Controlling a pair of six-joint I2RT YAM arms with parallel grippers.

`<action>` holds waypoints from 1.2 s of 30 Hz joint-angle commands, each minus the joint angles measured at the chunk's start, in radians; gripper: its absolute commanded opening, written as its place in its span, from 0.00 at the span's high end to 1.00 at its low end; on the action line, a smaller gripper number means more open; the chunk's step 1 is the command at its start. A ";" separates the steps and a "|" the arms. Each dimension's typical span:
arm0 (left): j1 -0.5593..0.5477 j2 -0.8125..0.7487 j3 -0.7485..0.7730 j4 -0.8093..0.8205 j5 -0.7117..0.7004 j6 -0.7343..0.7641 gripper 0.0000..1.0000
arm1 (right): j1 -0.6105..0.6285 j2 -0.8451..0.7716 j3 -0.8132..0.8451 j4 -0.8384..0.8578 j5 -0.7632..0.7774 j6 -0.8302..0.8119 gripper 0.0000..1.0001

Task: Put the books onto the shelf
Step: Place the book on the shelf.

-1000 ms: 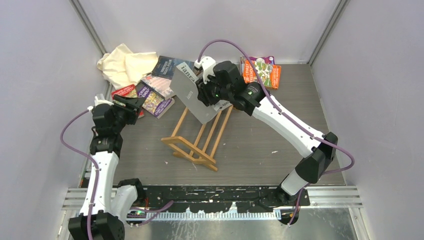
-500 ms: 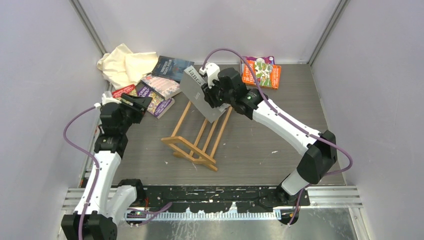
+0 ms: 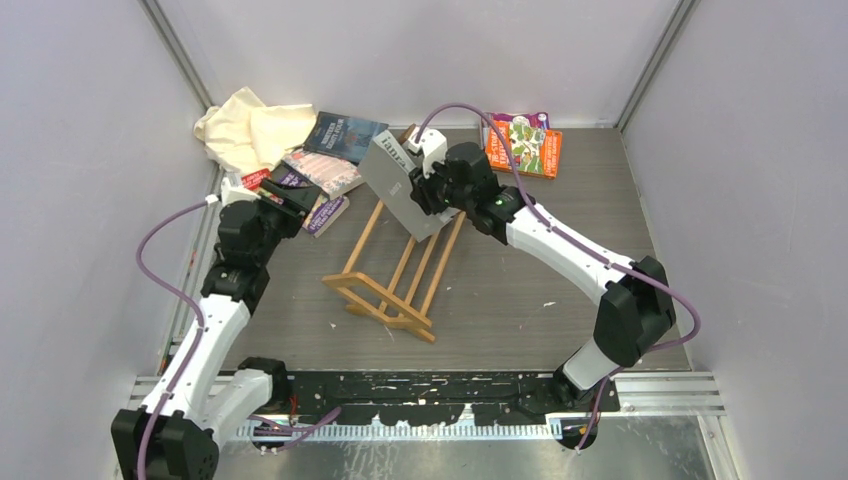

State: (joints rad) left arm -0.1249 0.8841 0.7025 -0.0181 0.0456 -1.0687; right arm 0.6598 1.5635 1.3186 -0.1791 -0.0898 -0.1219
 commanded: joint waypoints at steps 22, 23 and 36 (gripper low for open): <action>-0.173 0.028 -0.015 0.174 -0.141 0.053 0.41 | -0.021 -0.084 -0.213 0.356 0.116 -0.006 0.88; -0.176 0.031 -0.016 0.178 -0.141 0.054 0.41 | -0.020 -0.078 -0.222 0.371 0.126 -0.004 0.88; -0.189 0.060 -0.040 0.239 -0.119 0.060 0.41 | -0.021 -0.018 -0.301 0.483 0.202 -0.002 0.55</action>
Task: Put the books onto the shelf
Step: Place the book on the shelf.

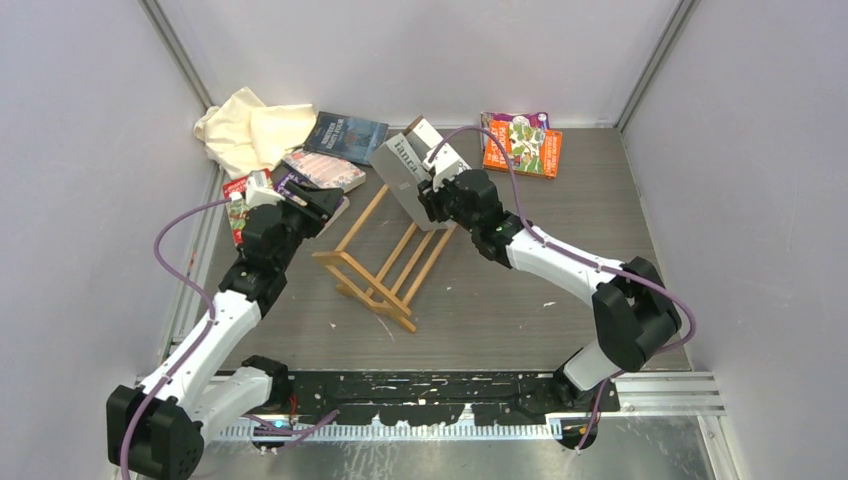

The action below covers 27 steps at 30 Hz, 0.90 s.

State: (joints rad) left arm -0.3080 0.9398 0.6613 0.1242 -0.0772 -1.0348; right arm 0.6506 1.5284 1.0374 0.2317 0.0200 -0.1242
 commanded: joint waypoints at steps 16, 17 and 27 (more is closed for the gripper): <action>-0.021 0.040 0.024 0.098 0.025 0.020 0.42 | -0.009 0.015 -0.018 0.052 0.145 -0.002 0.36; -0.022 0.040 0.030 0.091 0.025 0.017 0.42 | -0.010 0.008 -0.009 0.042 0.148 -0.002 0.36; -0.022 0.058 0.112 -0.004 0.007 0.003 0.42 | -0.009 -0.036 0.129 -0.108 0.172 -0.003 0.31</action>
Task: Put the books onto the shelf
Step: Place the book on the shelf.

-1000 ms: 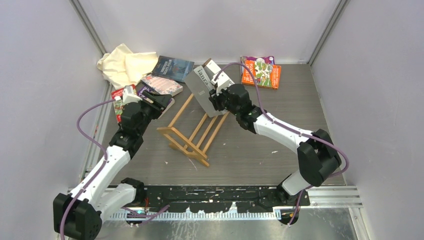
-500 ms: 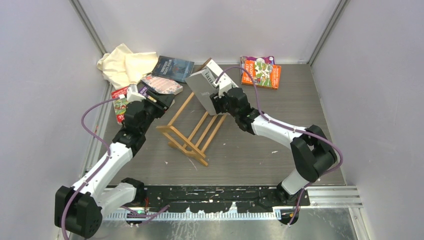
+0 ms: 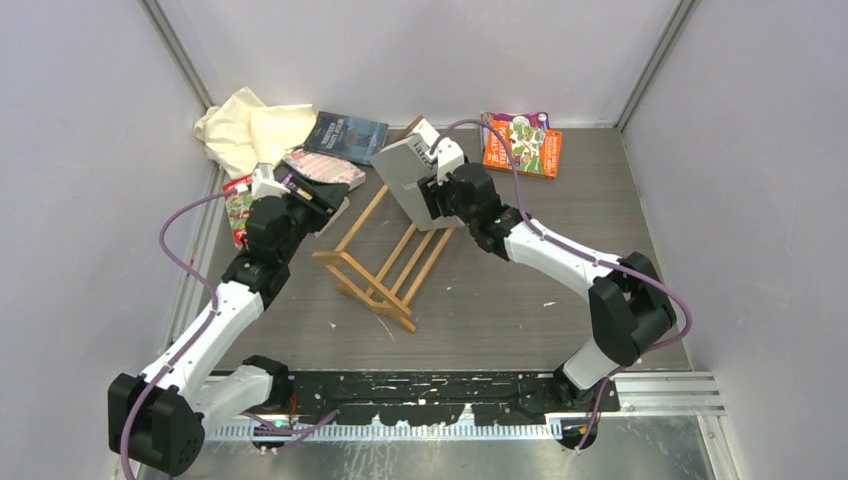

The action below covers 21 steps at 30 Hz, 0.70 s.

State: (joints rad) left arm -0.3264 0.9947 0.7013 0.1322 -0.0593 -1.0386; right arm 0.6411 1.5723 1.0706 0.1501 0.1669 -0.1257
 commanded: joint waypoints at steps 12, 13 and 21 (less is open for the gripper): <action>-0.003 0.047 0.150 -0.065 0.002 0.004 0.42 | -0.002 -0.121 0.194 -0.104 0.055 0.007 0.29; -0.003 0.052 0.157 -0.069 0.005 0.008 0.42 | -0.001 -0.119 0.205 -0.109 0.059 0.004 0.29; -0.004 0.083 0.189 -0.075 0.039 0.014 0.42 | -0.043 -0.094 0.253 -0.144 0.071 -0.013 0.22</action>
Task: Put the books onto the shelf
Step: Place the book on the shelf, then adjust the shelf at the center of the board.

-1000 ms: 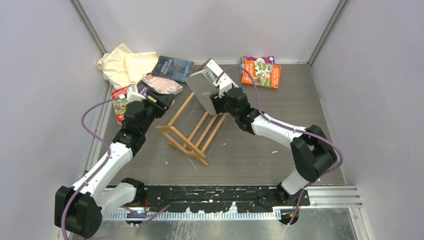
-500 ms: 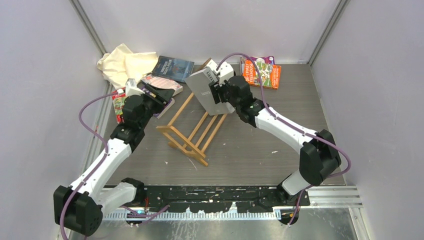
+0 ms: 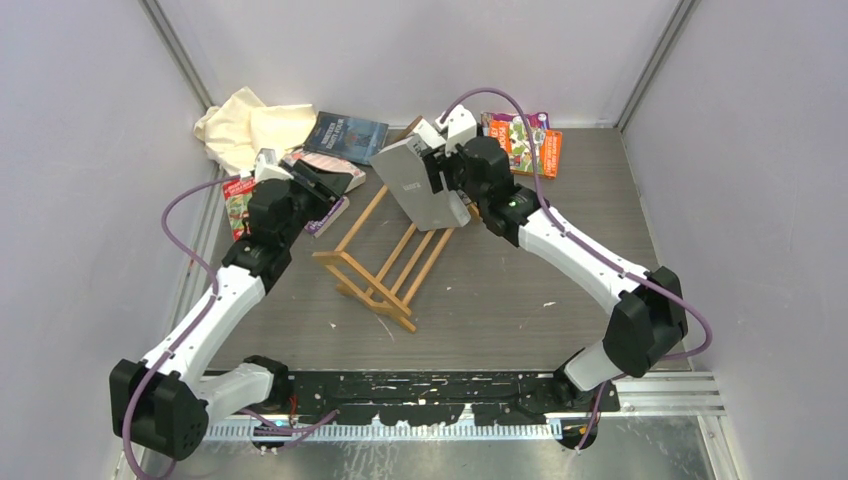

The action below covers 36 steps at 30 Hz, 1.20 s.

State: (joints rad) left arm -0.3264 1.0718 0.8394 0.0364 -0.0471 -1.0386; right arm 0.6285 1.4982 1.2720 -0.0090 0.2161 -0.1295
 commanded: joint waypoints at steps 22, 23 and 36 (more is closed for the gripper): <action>-0.004 0.026 0.209 -0.169 0.108 0.048 0.40 | -0.169 0.018 0.100 -0.064 -0.154 0.013 0.21; -0.005 0.004 0.224 -0.217 0.100 0.056 0.40 | -0.170 0.016 0.102 -0.065 -0.146 0.012 0.21; -0.080 -0.191 0.349 -0.887 -0.077 0.026 0.36 | -0.171 0.000 0.163 -0.182 -0.055 0.059 0.20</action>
State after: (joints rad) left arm -0.3729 0.9051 1.1393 -0.6186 -0.0528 -0.9955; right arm 0.4614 1.5375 1.3872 -0.1730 0.1211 -0.1024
